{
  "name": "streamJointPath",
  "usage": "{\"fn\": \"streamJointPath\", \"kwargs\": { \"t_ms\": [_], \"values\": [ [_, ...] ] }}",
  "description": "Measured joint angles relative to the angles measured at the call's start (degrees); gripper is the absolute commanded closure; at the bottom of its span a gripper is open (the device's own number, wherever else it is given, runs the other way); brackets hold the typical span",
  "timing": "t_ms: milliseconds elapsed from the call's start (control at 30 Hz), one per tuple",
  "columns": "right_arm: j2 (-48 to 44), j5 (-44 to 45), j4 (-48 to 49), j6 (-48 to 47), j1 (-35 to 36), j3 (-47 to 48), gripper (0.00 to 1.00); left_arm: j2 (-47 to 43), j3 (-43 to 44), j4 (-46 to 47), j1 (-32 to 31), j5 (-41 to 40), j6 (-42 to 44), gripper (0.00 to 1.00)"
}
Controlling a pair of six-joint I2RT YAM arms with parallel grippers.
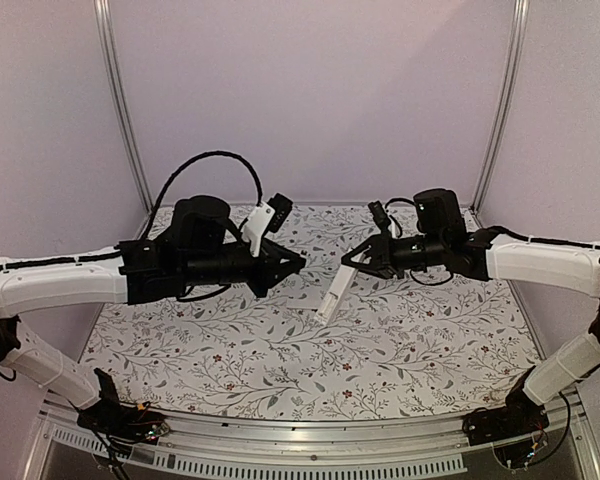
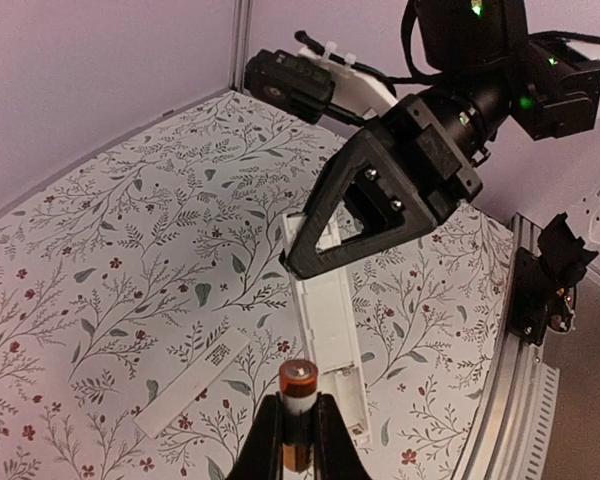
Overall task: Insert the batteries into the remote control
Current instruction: Load the battery into the battery compartment.
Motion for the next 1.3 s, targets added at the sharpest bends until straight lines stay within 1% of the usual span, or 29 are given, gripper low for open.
{"fn": "streamJointPath", "kwargs": {
  "t_ms": [167, 367, 933, 1300],
  "values": [
    [1.46, 0.98, 0.07, 1.99, 1.36, 0.98, 1.0, 2.51, 0.39, 2.51, -3.28, -3.65, 0.57, 1.0],
    [1.68, 1.4, 0.39, 4.02, 1.49, 1.22, 1.0, 6.36, 0.76, 2.67, -5.84, -5.79, 0.63, 1.0],
    [1.66, 1.77, 1.57, 7.28, 1.49, 2.23, 1.0, 9.73, 0.9, 3.69, -6.27, -7.02, -0.26, 1.0],
    [0.76, 1.55, 1.73, 8.04, 1.16, 2.23, 1.0, 10.05, 0.9, 3.98, -6.27, -8.17, -0.44, 1.0]
  ]
}}
